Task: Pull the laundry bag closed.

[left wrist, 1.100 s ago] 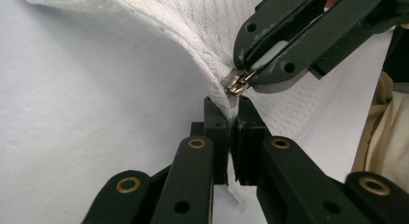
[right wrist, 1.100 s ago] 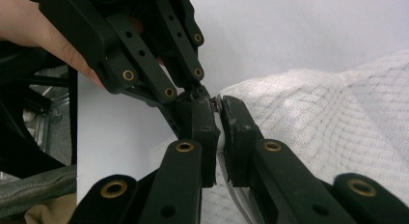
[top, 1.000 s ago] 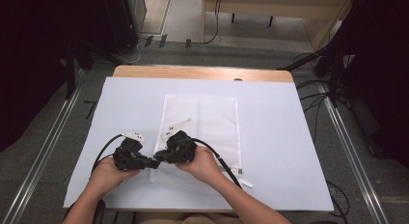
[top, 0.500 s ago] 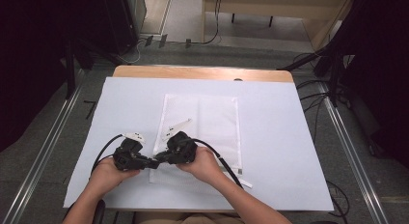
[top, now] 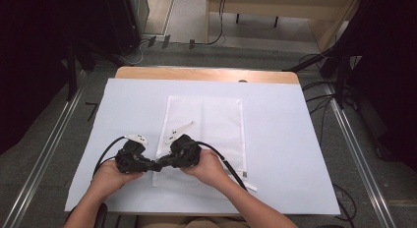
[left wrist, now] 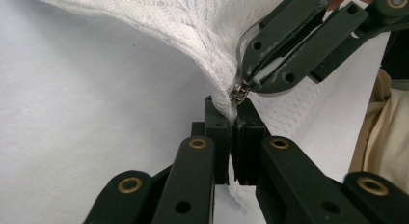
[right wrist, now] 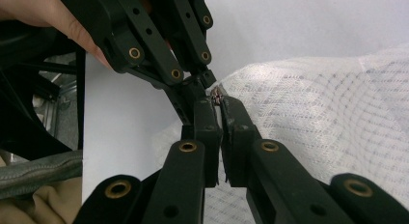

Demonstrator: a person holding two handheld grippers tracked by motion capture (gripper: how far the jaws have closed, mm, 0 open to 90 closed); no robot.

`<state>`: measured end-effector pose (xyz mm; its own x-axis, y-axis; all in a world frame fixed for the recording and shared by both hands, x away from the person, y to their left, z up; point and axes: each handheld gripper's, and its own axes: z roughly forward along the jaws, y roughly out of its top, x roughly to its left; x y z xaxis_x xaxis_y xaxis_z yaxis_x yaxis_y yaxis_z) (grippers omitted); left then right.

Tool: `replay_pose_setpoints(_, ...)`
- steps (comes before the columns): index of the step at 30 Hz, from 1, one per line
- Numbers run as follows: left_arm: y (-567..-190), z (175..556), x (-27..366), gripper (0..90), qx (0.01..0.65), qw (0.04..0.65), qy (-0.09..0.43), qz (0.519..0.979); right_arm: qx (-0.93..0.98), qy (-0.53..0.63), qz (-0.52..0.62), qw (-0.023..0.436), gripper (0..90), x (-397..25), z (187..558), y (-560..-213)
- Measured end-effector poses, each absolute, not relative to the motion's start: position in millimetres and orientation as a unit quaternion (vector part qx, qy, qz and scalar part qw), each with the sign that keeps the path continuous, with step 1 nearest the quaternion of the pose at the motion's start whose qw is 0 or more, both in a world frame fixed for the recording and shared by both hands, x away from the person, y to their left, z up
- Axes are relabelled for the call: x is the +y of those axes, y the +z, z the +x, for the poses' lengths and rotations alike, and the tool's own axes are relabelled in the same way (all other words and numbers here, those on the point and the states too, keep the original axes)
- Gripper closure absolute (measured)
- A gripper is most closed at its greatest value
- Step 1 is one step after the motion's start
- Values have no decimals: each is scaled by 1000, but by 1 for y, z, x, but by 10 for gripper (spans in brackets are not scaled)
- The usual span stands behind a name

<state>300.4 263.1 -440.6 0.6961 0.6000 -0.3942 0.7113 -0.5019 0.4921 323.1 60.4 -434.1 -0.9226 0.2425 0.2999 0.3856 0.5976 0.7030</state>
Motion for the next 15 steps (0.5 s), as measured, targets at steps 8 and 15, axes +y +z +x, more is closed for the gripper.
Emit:
replay_pose_setpoints(8,-438,300,266,882,379,330,-87,860,-889,-416,-173,86,881,58,324,-436)
replay_pose_setpoints(15,-436,299,267,885,377,329,-78,863,-890,-416,-171,79,883,57,324,-437)
